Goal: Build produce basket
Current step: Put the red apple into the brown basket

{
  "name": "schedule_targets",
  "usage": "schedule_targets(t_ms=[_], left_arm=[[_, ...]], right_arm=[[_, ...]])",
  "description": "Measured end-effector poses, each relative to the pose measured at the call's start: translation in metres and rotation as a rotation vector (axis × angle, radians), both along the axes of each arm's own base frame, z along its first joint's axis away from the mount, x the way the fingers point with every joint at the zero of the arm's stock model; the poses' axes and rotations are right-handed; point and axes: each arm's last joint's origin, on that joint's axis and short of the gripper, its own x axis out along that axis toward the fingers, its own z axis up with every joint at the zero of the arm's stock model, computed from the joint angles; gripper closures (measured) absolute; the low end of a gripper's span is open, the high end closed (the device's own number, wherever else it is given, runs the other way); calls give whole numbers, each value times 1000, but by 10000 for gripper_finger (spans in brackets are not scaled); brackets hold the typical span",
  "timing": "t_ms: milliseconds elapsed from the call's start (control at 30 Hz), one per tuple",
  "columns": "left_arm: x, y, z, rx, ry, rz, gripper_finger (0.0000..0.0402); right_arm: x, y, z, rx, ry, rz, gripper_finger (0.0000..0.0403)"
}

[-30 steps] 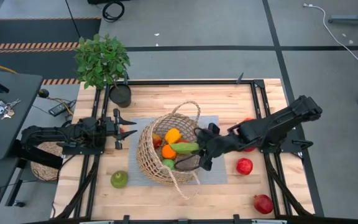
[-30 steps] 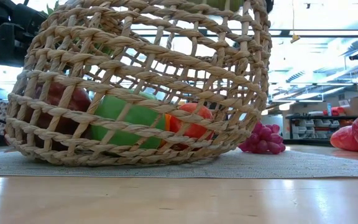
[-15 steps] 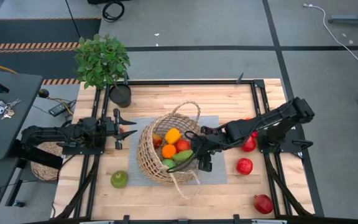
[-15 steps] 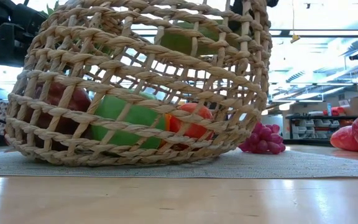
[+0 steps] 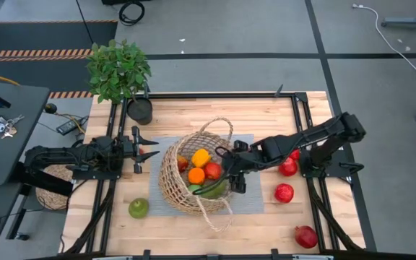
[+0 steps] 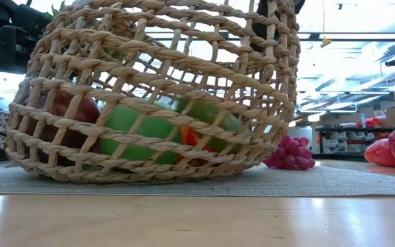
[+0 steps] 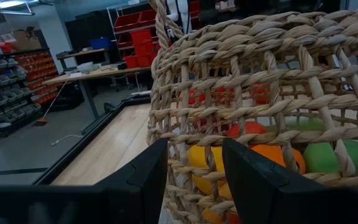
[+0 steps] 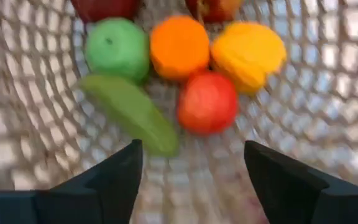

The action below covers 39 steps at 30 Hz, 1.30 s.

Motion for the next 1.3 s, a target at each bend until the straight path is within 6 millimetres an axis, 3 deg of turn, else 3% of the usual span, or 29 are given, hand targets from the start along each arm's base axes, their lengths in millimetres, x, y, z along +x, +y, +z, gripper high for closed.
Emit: schedule_targets(t_ms=[200, 400, 800, 1067, 1300], left_arm=[[0, 0, 0, 0, 1, 0, 241], [0, 0, 0, 0, 3, 0, 241], [0, 0, 0, 0, 3, 0, 241], [0, 0, 0, 0, 3, 0, 241], [0, 0, 0, 0, 3, 0, 241]], right_arm=[[-23, 2, 36, -61, 27, -97, 107], [-52, 14, 42, -118, 108, -131, 116], [-86, 32, -15, -182, 347, -274, 102], [-104, 35, -47, -134, 490, -362, 44], [-120, 55, -58, -139, 492, -347, 5]])
